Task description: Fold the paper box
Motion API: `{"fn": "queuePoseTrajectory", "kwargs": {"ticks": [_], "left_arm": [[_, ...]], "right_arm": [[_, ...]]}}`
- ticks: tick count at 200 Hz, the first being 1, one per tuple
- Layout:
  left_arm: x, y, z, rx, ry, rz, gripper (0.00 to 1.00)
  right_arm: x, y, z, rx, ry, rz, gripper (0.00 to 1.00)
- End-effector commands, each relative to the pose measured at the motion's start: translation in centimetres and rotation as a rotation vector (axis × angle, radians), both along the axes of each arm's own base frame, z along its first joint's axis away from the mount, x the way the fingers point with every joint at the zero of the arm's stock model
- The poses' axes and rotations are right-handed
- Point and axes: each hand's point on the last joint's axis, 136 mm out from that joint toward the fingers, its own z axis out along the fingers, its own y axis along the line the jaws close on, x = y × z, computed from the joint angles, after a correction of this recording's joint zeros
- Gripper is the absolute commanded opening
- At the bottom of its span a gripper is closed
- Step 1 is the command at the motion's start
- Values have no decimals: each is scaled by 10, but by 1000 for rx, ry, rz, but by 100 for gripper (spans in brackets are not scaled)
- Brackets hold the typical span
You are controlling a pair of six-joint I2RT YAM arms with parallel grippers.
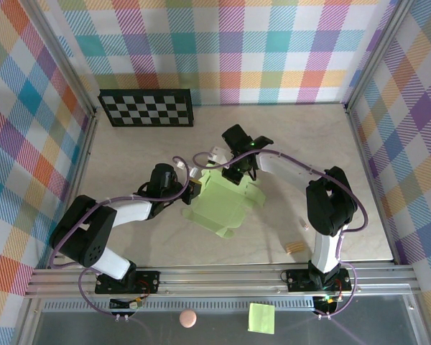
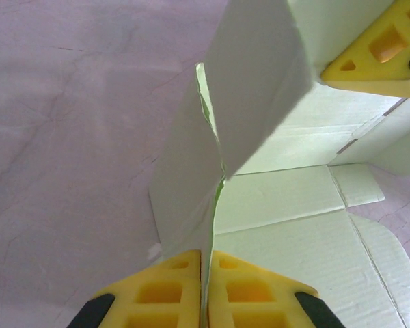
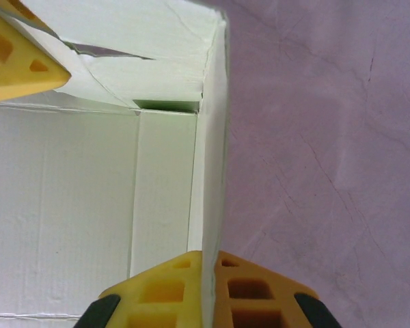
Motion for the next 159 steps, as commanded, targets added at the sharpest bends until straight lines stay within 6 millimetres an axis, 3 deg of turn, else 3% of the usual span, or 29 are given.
{"fn": "queuePoseTrajectory", "kwargs": {"ticks": [1, 45, 111, 159], "left_arm": [[-6, 0, -17, 29, 52, 6, 8], [-3, 2, -20, 38, 56, 29, 7], [-3, 2, -21, 40, 59, 29, 7], [-2, 2, -22, 41, 63, 31, 7]], "right_arm": [[-12, -3, -2, -1, 30, -3, 7], [-12, -6, 21, 19, -10, -10, 23], [-14, 17, 65, 174, 9, -20, 25], [8, 47, 84, 282, 38, -74, 24]]}}
